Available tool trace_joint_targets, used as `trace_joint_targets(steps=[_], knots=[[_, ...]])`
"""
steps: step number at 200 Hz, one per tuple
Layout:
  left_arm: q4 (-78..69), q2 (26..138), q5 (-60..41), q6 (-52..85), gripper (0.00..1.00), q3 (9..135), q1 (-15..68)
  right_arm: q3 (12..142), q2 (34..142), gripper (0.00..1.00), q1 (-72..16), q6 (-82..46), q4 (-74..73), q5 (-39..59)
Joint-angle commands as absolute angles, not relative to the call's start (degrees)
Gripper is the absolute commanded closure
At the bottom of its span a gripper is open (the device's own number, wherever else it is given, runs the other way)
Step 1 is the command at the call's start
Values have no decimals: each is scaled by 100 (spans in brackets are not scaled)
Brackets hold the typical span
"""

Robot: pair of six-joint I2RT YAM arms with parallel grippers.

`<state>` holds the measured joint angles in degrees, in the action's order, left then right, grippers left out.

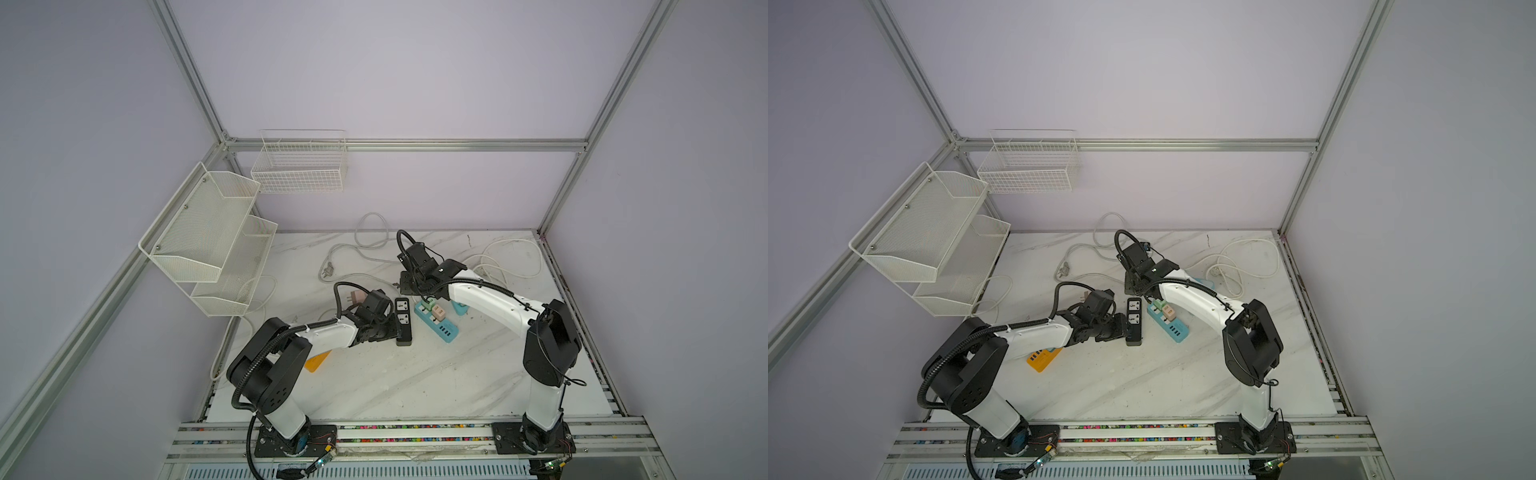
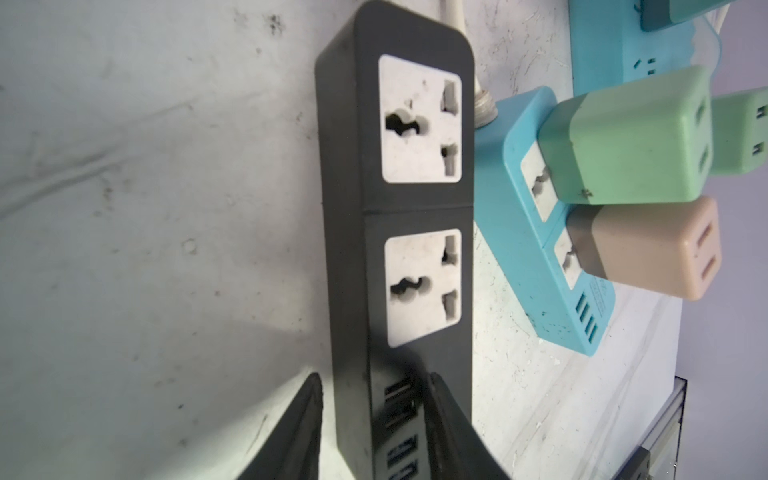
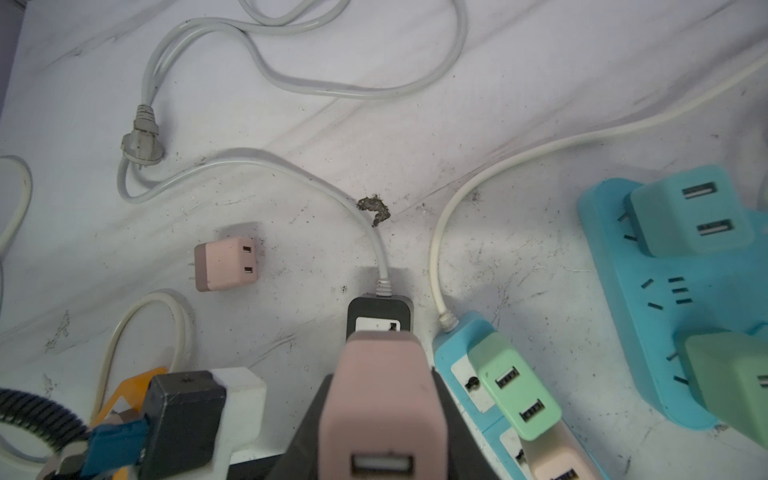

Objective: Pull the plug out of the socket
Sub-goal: 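Carry the pink adapter away with the right gripper while the left gripper lifts off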

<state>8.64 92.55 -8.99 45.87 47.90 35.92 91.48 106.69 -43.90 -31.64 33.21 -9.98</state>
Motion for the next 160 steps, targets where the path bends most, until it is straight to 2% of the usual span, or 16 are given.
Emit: trace_joint_targets(steps=[1,76,121,160], knots=[[1125,8574,-448,4266,59,5120,3604,8921,10376,73,-4351,-2922,2899,-687],[1808,6506,452,3897,51,4334,3393,8579,10707,73,-4351,-2974,1990,228],[2402,5881,872,3807,47,4229,3279,7991,10920,73,-4431,-3519,944,811],[2547,5545,1132,3974,43,4054,3191,7837,11225,73,-4698,-3716,374,916]])
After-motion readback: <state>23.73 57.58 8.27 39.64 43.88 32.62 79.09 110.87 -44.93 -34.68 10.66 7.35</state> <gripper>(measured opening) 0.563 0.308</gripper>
